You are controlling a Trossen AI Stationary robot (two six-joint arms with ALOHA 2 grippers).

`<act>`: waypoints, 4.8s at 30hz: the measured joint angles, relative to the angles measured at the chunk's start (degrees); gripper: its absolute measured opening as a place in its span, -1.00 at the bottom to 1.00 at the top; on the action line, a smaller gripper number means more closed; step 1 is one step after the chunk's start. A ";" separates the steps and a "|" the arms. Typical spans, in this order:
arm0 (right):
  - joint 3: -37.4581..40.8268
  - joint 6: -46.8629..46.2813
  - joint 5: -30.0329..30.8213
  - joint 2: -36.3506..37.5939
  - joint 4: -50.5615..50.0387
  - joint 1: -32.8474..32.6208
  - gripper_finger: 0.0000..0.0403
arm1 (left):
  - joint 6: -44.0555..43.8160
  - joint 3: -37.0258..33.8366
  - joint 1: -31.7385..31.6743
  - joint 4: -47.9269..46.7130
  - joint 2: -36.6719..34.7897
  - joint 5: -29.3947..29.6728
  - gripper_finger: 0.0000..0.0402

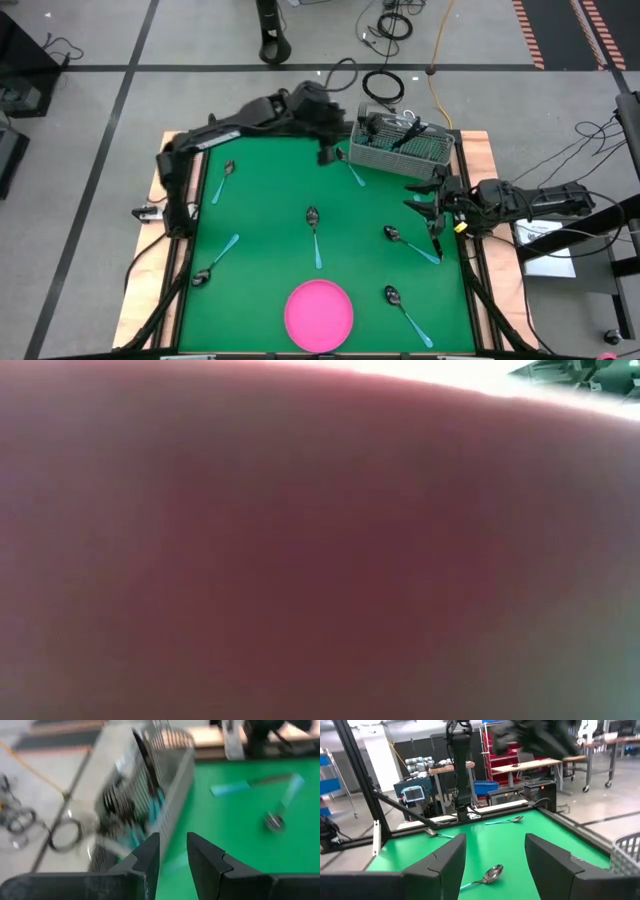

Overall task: Sort silverware
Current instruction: Put the blue knife into the utensil holder

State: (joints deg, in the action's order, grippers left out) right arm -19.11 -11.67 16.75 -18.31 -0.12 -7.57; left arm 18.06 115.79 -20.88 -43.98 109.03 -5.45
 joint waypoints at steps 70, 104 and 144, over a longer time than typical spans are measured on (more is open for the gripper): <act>-7.27 -34.00 -15.83 -47.04 -50.76 16.90 -0.31 | -8.72 -75.87 6.27 101.74 -19.97 -9.99 -0.50; -18.52 -25.23 -12.01 -47.16 -46.65 16.87 -0.99 | -8.67 -75.87 6.25 101.44 -19.99 -9.99 -0.50; -5.46 -26.50 -10.67 -47.80 -37.31 16.83 -0.95 | -8.61 -75.87 6.27 100.86 -19.99 -9.97 -0.50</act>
State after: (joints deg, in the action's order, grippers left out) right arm -24.58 -38.17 6.09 -66.11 -37.43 9.26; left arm 9.45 39.92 -14.61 56.88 89.03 -15.42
